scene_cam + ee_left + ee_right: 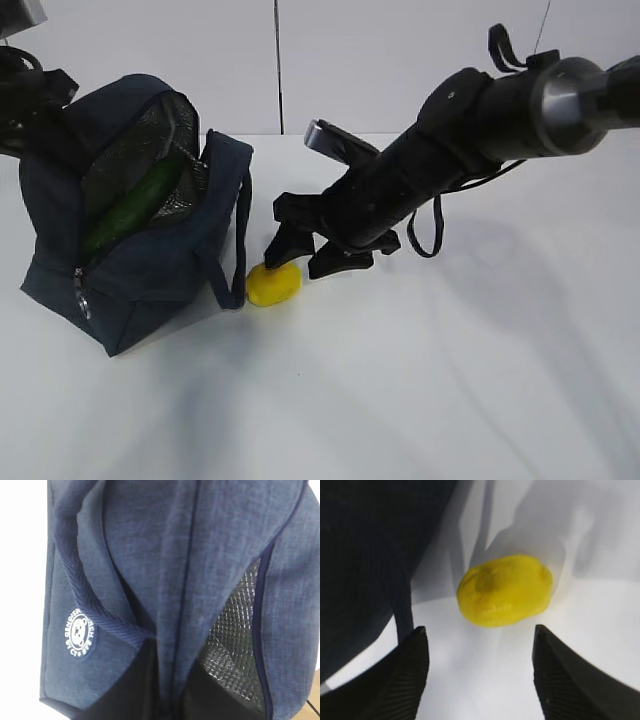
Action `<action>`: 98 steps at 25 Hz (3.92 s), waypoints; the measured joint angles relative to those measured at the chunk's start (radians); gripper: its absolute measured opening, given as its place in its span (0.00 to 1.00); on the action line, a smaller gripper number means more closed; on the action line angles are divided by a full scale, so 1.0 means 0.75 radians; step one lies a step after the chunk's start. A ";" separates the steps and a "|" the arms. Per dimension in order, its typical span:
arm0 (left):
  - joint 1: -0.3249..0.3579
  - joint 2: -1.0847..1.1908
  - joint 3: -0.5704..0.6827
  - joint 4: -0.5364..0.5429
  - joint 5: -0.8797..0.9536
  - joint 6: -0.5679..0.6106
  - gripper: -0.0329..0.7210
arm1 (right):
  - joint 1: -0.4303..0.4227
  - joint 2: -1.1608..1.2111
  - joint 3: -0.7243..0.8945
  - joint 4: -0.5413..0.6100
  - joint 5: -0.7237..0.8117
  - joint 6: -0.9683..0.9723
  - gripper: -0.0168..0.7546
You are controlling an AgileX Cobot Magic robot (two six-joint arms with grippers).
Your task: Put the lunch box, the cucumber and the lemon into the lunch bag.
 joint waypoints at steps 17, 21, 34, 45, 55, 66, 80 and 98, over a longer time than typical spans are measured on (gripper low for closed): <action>0.000 0.000 0.000 0.001 0.000 0.032 0.07 | 0.027 0.102 0.000 0.194 -0.191 0.089 0.65; 0.000 0.000 0.000 0.001 0.000 0.035 0.07 | 0.034 0.110 0.000 0.230 -0.239 0.090 0.65; 0.000 0.000 0.000 0.001 0.000 0.044 0.07 | 0.039 0.162 0.000 0.323 -0.266 0.093 0.65; 0.000 0.000 0.000 0.001 0.000 0.046 0.07 | 0.040 0.206 0.000 0.431 -0.261 0.054 0.65; 0.000 0.000 0.000 0.001 0.000 0.048 0.07 | 0.040 0.207 0.000 0.450 -0.280 0.023 0.51; 0.000 0.000 0.000 0.001 0.002 0.051 0.07 | 0.022 0.188 0.000 0.386 -0.253 -0.008 0.47; 0.000 0.000 0.000 -0.001 0.002 0.051 0.07 | -0.114 -0.180 0.000 0.192 -0.124 -0.043 0.47; 0.000 0.000 0.000 -0.001 0.002 0.059 0.07 | 0.035 -0.168 -0.023 0.821 -0.015 -0.582 0.47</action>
